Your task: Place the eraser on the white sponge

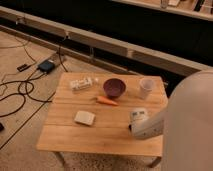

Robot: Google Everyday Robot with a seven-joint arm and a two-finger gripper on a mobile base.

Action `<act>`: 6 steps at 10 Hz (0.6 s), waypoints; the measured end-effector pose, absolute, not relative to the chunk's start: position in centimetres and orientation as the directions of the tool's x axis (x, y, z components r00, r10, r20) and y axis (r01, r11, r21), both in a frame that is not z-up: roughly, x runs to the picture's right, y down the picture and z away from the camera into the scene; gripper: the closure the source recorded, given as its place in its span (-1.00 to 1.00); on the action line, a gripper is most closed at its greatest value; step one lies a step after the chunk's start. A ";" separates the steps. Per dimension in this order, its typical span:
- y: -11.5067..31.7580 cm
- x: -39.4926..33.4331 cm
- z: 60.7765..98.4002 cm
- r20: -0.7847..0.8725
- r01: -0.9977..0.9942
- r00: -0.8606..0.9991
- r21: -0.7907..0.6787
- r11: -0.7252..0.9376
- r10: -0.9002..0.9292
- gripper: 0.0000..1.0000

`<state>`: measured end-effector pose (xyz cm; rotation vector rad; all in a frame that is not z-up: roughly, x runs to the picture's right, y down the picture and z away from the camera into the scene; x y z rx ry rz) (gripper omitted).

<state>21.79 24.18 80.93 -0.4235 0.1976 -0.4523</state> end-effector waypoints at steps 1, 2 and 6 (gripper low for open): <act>24.1 22.0 80.9 -0.087 0.394 0.876 -0.439 0.808 -0.474 -0.30; 23.7 22.2 80.8 -0.085 0.408 0.868 -0.438 0.801 -0.489 -0.30; 22.2 23.6 80.6 -0.087 0.430 0.854 -0.438 0.790 -0.513 -0.30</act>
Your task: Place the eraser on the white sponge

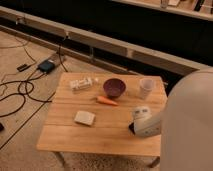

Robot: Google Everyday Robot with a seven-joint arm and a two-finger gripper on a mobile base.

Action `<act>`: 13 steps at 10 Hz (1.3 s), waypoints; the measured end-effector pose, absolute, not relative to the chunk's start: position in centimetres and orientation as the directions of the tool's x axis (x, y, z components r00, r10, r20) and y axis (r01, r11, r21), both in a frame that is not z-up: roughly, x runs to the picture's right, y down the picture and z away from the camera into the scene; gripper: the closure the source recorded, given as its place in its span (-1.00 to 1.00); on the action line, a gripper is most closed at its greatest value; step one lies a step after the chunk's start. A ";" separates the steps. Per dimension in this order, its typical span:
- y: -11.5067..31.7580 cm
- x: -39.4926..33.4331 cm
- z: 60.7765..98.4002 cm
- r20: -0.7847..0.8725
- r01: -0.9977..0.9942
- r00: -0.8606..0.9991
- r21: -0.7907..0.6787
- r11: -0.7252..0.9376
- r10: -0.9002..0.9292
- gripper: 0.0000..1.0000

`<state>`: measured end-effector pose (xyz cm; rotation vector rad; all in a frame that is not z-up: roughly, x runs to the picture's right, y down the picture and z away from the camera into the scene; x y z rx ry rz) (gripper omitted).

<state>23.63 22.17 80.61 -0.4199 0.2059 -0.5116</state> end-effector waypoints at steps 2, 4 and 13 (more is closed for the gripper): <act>21.8 23.9 80.9 -0.082 0.435 0.852 -0.438 0.787 -0.517 -0.30; 20.7 23.6 82.0 -0.067 0.462 0.841 -0.430 0.776 -0.537 -0.30; 20.1 21.1 85.5 -0.002 0.514 0.821 -0.433 0.741 -0.571 -0.30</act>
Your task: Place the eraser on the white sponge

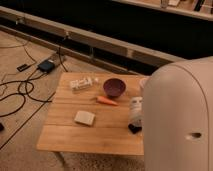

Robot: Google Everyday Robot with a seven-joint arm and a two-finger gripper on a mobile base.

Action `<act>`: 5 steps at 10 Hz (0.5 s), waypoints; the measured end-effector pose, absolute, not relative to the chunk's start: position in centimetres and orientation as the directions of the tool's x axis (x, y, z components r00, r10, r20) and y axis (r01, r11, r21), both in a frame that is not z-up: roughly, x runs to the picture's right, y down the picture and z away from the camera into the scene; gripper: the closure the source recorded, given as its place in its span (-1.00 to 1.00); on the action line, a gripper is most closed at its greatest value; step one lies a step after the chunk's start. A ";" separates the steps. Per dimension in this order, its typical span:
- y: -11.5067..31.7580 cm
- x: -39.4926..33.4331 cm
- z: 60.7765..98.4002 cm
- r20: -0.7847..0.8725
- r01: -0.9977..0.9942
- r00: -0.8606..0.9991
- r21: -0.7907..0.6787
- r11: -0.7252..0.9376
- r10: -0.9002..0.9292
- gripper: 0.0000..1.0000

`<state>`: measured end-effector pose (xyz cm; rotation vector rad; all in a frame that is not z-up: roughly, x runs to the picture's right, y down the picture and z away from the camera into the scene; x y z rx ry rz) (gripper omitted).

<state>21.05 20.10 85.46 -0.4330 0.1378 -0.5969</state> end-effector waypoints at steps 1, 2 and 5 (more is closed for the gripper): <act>20.2 20.8 85.6 0.003 0.516 0.821 -0.433 0.739 -0.572 -0.30; 20.3 20.6 85.7 0.004 0.520 0.817 -0.436 0.735 -0.576 -0.30; 20.8 20.2 86.0 0.016 0.518 0.822 -0.438 0.735 -0.570 -0.26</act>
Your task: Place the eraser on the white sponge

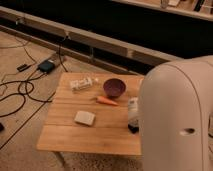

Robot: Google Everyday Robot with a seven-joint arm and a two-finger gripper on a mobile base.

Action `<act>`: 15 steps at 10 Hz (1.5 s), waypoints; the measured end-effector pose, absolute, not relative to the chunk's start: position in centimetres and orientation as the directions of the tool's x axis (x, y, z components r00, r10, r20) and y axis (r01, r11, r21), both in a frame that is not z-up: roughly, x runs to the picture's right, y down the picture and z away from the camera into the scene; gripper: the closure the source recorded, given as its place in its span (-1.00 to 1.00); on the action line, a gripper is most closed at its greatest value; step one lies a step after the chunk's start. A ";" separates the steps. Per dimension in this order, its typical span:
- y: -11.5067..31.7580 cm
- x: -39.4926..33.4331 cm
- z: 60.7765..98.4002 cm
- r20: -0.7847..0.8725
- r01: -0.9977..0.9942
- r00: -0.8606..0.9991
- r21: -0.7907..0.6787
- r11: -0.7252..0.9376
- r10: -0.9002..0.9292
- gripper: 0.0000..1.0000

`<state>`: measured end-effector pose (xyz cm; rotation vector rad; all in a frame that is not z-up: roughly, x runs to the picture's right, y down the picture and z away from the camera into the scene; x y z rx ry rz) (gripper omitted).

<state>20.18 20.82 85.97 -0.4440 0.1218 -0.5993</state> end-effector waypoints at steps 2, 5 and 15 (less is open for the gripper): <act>21.3 20.2 86.1 0.020 0.508 0.829 -0.442 0.739 -0.558 0.04; 21.4 20.0 86.1 0.024 0.498 0.839 -0.441 0.747 -0.544 0.64; 15.7 19.2 82.4 -0.027 0.534 0.807 -0.393 0.748 -0.590 1.00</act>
